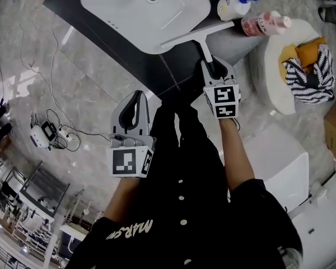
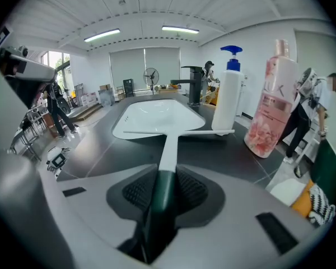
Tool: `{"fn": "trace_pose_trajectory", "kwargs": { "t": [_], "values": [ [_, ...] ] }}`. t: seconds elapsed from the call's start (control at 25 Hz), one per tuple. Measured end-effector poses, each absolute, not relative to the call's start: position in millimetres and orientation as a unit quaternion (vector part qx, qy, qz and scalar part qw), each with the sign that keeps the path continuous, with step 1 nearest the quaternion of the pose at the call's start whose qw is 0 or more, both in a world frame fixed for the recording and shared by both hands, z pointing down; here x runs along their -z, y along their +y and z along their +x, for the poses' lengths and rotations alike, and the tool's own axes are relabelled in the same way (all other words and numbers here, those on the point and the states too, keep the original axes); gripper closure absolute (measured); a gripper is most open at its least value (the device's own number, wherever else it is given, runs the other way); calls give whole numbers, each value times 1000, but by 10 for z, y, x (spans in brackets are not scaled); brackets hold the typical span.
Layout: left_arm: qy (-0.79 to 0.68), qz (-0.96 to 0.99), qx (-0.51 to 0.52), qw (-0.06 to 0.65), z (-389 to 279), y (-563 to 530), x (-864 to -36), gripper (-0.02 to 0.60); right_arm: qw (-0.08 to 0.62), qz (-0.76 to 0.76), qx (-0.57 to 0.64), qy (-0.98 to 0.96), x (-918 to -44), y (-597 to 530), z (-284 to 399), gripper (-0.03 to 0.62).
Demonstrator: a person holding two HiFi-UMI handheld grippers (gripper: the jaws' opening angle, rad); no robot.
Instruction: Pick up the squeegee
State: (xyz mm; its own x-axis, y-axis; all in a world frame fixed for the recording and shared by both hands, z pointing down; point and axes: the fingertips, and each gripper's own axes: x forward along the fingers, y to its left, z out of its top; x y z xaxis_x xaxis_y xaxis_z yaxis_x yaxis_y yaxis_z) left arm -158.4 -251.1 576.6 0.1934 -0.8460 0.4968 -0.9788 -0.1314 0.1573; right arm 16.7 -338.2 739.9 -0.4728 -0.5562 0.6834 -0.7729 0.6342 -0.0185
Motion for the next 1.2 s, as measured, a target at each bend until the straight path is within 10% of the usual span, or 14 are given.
{"fn": "trace_pose_trajectory", "kwargs": {
  "t": [1.2],
  "values": [
    [-619, 778, -60, 83, -1451, -2860, -4192, 561, 240, 447, -62, -860, -5537, -3712, 312, 507]
  ]
}}
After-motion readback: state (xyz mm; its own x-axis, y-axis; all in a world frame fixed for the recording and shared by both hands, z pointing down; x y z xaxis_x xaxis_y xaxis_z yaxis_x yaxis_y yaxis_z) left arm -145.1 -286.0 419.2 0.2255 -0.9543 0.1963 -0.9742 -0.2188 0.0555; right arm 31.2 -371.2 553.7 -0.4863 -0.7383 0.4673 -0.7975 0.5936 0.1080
